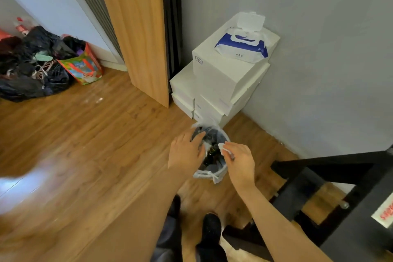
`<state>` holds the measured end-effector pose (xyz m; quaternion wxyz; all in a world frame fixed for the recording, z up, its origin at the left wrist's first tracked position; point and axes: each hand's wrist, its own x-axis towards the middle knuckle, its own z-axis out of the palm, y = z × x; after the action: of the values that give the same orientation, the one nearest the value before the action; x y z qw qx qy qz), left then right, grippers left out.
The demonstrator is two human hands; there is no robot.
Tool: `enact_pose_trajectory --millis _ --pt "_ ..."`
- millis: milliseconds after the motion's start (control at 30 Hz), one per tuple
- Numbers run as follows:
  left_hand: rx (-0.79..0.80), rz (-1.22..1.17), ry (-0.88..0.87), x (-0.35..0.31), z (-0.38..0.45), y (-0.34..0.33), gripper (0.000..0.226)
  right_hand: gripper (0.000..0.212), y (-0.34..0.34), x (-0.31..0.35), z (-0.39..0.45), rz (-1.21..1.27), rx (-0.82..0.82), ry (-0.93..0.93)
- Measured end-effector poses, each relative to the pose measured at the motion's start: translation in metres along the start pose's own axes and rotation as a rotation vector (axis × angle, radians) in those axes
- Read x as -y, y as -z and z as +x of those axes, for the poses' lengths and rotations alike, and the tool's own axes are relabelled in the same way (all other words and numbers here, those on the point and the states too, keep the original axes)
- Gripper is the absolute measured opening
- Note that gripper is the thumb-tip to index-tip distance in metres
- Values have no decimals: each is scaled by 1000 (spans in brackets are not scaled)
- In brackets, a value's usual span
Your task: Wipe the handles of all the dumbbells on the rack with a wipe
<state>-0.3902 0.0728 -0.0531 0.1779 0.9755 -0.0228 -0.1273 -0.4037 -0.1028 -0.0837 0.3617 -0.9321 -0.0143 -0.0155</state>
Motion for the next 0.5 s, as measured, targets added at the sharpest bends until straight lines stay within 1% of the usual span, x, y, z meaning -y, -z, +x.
enact_pose_trajectory --millis 233,267,333,400,500 --pt "79 22 -27 35 37 -13 49 15 -45 -8 26 20 -37 -85" --pt "98 20 -24 38 41 -14 49 20 -51 -11 28 17 0 -111" --pt "119 14 -21 42 49 -18 49 36 -62 -18 31 5 147 -174" --pt "137 24 -14 44 57 -23 49 51 -73 -28 30 -68 282 -180" --pt "188 59 -5 43 65 -30 52 68 -82 -43 24 -171 400 -192"
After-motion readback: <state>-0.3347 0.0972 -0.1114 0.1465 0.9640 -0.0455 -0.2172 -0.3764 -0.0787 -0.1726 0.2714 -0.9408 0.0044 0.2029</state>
